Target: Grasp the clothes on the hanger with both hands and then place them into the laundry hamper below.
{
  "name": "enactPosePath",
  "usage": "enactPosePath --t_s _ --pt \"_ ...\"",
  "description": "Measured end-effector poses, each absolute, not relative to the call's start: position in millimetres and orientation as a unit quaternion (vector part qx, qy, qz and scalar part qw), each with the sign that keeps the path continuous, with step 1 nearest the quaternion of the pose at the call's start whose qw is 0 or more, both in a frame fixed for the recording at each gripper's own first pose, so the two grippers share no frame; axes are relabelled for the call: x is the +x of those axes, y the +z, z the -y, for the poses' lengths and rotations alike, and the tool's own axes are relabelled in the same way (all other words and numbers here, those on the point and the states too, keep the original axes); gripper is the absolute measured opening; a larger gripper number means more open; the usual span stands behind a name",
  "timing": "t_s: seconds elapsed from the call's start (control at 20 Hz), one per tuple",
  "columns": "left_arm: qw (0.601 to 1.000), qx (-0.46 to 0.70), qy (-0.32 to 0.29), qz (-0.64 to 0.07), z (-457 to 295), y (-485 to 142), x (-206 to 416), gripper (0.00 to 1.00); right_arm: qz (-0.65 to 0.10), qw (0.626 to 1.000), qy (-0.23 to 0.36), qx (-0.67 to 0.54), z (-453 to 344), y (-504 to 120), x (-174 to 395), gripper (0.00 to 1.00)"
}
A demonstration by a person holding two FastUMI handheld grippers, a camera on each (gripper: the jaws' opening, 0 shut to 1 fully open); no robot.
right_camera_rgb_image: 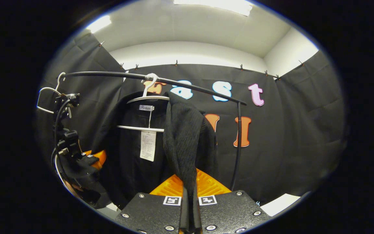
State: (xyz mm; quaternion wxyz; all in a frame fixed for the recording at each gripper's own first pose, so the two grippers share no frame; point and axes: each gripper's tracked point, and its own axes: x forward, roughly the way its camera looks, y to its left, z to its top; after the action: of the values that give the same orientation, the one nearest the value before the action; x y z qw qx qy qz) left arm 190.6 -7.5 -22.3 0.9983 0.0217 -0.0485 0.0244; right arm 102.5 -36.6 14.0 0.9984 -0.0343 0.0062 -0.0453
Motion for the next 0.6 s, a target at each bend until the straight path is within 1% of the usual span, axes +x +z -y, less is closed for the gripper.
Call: enactPosePath --t_s 0.1,0.25,0.3,0.35,0.45,0.6 --pt "0.998 0.018 0.023 0.053 -1.3 -3.7 185.9 0.10 0.003 0.998 -0.047 -0.029 44.8 27.1 104.6 0.03" --pt "0.994 0.029 0.059 0.084 -25.3 37.3 174.3 0.10 0.031 0.995 -0.077 -0.054 76.2 61.0 107.7 0.01" --pt "0.993 0.030 0.062 0.093 -28.2 50.9 171.5 0.07 0.041 0.993 -0.091 -0.065 91.1 76.0 110.5 0.01" --pt "0.992 0.030 0.065 0.100 -31.1 61.3 171.5 0.10 0.054 0.991 -0.103 -0.069 103.2 92.8 115.1 0.00" --pt "0.991 0.026 0.066 0.110 -34.1 76.1 170.4 0.10 0.065 0.989 -0.115 -0.071 127.3 120.2 135.1 0.00" --pt "0.990 0.030 0.072 0.121 -38.4 87.7 170.6 0.10 0.040 0.989 -0.125 -0.072 160.7 127.6 175.5 0.00"
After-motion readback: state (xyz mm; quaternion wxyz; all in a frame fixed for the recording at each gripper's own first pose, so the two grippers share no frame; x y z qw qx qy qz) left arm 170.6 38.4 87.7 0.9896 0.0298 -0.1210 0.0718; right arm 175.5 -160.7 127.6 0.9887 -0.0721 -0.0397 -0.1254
